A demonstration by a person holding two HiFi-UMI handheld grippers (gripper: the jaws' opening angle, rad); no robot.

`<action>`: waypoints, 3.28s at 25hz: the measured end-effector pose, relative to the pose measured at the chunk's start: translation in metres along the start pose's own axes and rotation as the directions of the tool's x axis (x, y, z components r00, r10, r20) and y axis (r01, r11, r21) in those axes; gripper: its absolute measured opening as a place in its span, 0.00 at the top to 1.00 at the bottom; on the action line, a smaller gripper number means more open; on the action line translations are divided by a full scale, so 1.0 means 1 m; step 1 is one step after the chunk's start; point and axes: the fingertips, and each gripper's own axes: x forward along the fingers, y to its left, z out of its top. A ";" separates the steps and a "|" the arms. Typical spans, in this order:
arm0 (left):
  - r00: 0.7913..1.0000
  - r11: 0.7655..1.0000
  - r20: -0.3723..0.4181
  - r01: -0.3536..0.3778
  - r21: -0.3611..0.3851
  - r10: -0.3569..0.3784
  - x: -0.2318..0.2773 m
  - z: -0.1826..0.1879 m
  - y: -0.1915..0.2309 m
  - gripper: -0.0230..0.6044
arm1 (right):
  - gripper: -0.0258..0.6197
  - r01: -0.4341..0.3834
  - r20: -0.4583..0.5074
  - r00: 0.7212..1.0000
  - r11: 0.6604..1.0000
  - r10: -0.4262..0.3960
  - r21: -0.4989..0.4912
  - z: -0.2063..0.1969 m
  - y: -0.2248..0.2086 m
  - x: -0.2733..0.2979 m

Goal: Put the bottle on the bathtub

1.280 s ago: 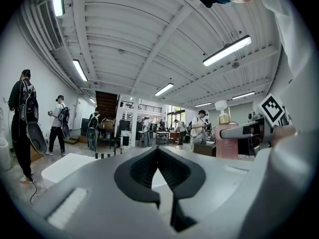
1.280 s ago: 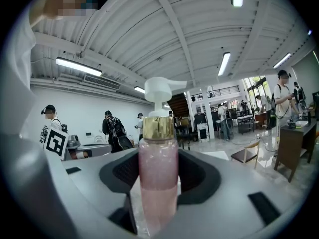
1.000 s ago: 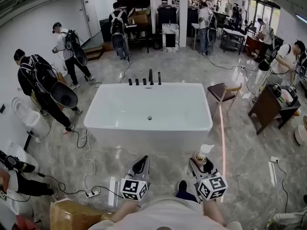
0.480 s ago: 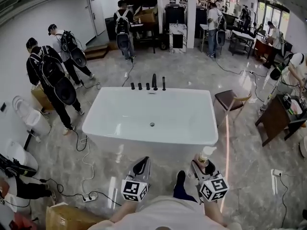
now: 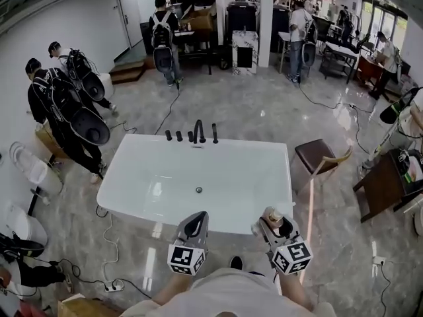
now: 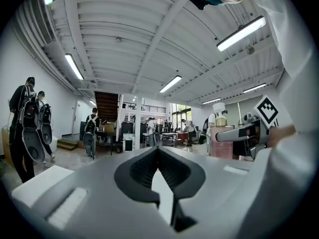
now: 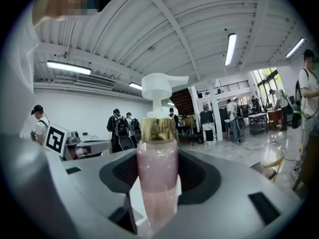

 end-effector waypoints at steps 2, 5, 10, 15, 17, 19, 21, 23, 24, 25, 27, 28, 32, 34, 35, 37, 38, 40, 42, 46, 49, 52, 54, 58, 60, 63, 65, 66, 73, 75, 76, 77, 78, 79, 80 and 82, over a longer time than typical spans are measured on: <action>1.000 1.000 0.017 0.013 0.012 -0.013 0.039 0.012 0.001 0.95 | 0.62 -0.008 0.007 1.000 1.000 0.008 -0.011 0.015 -0.027 0.023; 0.999 0.999 0.024 0.021 0.026 -0.022 0.083 0.021 0.003 0.95 | 0.62 -0.024 0.010 1.000 1.000 0.024 -0.016 0.028 -0.058 0.052; 1.000 1.000 -0.017 0.003 0.015 -0.003 0.122 0.018 0.018 0.95 | 0.62 -0.046 0.011 0.999 0.999 0.045 0.016 0.037 -0.082 0.087; 0.999 1.000 -0.033 0.008 0.016 -0.008 0.151 0.018 0.028 0.95 | 0.62 -0.046 0.009 0.999 0.998 0.045 0.039 0.039 -0.100 0.110; 0.999 1.000 -0.034 0.016 0.019 -0.015 0.159 0.016 0.027 0.95 | 0.62 -0.039 0.011 0.999 0.998 0.038 0.043 0.038 -0.106 0.113; 0.999 1.000 -0.034 0.025 0.016 -0.025 0.166 0.013 0.029 0.95 | 0.62 -0.026 0.007 1.000 0.999 0.026 0.042 0.035 -0.111 0.117; 0.999 0.999 -0.036 0.033 0.011 -0.032 0.171 0.011 0.035 0.95 | 0.62 -0.008 -0.003 1.000 0.999 0.008 0.039 0.033 -0.112 0.124; 0.999 0.999 -0.041 0.036 0.012 -0.036 0.173 0.010 0.043 0.95 | 0.62 0.008 -0.011 1.000 1.000 -0.008 0.029 0.031 -0.109 0.131; 0.998 0.999 -0.043 0.037 0.014 -0.036 0.173 0.009 0.047 0.95 | 0.62 0.015 -0.013 1.000 1.000 -0.015 0.019 0.030 -0.107 0.133; 0.998 0.999 -0.045 0.037 0.013 -0.036 0.174 0.007 0.051 0.95 | 0.62 0.023 -0.014 1.000 1.000 -0.023 0.010 0.030 -0.105 0.135; 0.998 0.999 -0.049 0.040 0.004 -0.040 0.176 0.004 0.059 0.95 | 0.62 0.038 -0.015 0.999 0.999 -0.038 0.000 0.029 -0.102 0.139; 0.998 0.999 -0.049 0.044 0.000 -0.044 0.177 0.002 0.062 0.95 | 0.62 0.045 -0.016 0.999 0.999 -0.045 0.003 0.029 -0.101 0.141; 0.997 0.998 -0.051 0.065 -0.009 -0.065 0.175 -0.005 0.075 0.95 | 0.62 0.068 -0.027 0.997 0.998 -0.067 0.014 0.021 -0.092 0.152; 0.996 0.997 -0.054 0.076 -0.018 -0.077 0.173 -0.010 0.080 0.95 | 0.62 0.074 -0.033 0.997 0.997 -0.074 0.012 0.019 -0.086 0.155; 0.995 0.996 -0.054 0.084 -0.020 -0.085 0.172 -0.013 0.082 0.95 | 0.62 0.078 -0.033 0.996 0.997 -0.077 0.011 0.018 -0.084 0.157; 0.993 0.995 -0.055 0.099 -0.022 -0.100 0.173 -0.018 0.088 0.95 | 0.62 0.086 -0.030 0.996 0.996 -0.086 0.007 0.018 -0.079 0.162; 0.993 0.994 -0.055 0.105 -0.025 -0.107 0.173 -0.020 0.091 0.95 | 0.62 0.091 -0.031 0.995 0.996 -0.091 0.005 0.018 -0.076 0.164; 0.992 0.993 -0.057 0.113 -0.037 -0.115 0.172 -0.022 0.098 0.95 | 0.62 0.103 -0.038 0.994 0.995 -0.103 0.005 0.017 -0.071 0.168; 0.991 0.991 -0.056 0.123 -0.045 -0.125 0.171 -0.023 0.102 0.95 | 0.62 0.114 -0.043 0.993 0.993 -0.114 0.005 0.017 -0.067 0.169; 0.987 0.988 -0.054 0.151 -0.041 -0.153 0.171 -0.026 0.107 0.95 | 0.62 0.135 -0.045 0.990 0.991 -0.135 0.002 0.015 -0.062 0.171; 0.984 0.986 -0.062 0.163 -0.043 -0.166 0.171 -0.028 0.114 0.95 | 0.62 0.148 -0.043 0.988 0.989 -0.147 0.010 0.016 -0.057 0.174; 0.984 0.985 -0.064 0.167 -0.041 -0.169 0.173 -0.027 0.111 0.95 | 0.62 0.145 -0.043 0.989 0.989 -0.144 0.018 0.016 -0.057 0.172; 0.984 0.986 -0.059 0.165 -0.033 -0.167 0.177 -0.025 0.104 0.95 | 0.62 0.134 -0.039 0.990 0.991 -0.133 0.019 0.015 -0.062 0.169; 0.988 0.990 -0.056 0.142 -0.019 -0.143 0.180 -0.017 0.091 0.95 | 0.62 0.117 -0.037 0.993 0.993 -0.116 0.033 0.014 -0.075 0.161; 0.992 0.993 -0.054 0.117 -0.020 -0.118 0.179 -0.011 0.091 0.95 | 0.62 0.102 -0.042 0.994 0.994 -0.100 0.035 0.017 -0.080 0.162; 0.995 0.997 -0.065 0.072 -0.015 -0.073 0.182 -0.008 0.096 0.95 | 0.62 0.073 -0.044 0.997 0.997 -0.071 0.038 0.020 -0.090 0.170; 0.996 0.999 -0.077 0.040 -0.015 -0.041 0.184 -0.013 0.096 0.95 | 0.62 0.056 -0.040 0.998 0.998 -0.054 0.041 0.018 -0.097 0.171; 0.996 1.000 -0.079 0.026 -0.016 -0.027 0.185 -0.015 0.095 0.95 | 0.62 0.050 -0.037 0.998 0.998 -0.049 0.039 0.015 -0.101 0.171; 0.996 1.000 -0.091 -0.018 -0.025 0.015 0.198 -0.027 0.082 0.95 | 0.62 0.057 -0.067 0.996 0.995 -0.051 0.086 -0.008 -0.133 0.174; 0.995 0.999 -0.102 -0.015 -0.028 0.012 0.205 -0.033 0.082 0.95 | 0.62 0.065 -0.076 0.995 0.993 -0.058 0.098 -0.014 -0.139 0.177; 0.994 0.999 -0.105 -0.011 -0.033 0.008 0.209 -0.035 0.082 0.95 | 0.62 0.068 -0.082 0.995 0.993 -0.060 0.095 -0.017 -0.140 0.179; 0.994 0.999 -0.106 -0.007 -0.036 0.003 0.212 -0.037 0.081 0.95 | 0.62 0.071 -0.087 0.994 0.993 -0.063 0.092 -0.019 -0.142 0.180; 0.994 0.999 -0.107 0.000 -0.038 -0.004 0.216 -0.038 0.081 0.95 | 0.62 0.075 -0.090 0.994 0.993 -0.067 0.092 -0.020 -0.145 0.182; 0.994 0.999 -0.107 0.007 -0.036 -0.011 0.221 -0.039 0.080 0.95 | 0.62 0.081 -0.091 0.993 0.992 -0.072 0.094 -0.021 -0.148 0.184; 0.994 0.999 -0.107 0.016 -0.032 -0.020 0.226 -0.040 0.080 0.95 | 0.62 0.087 -0.090 0.993 0.991 -0.079 0.097 -0.021 -0.151 0.186; 0.994 0.999 -0.106 0.034 -0.028 -0.037 0.234 -0.042 0.081 0.95 | 0.62 0.101 -0.090 0.992 0.990 -0.092 0.099 -0.023 -0.155 0.191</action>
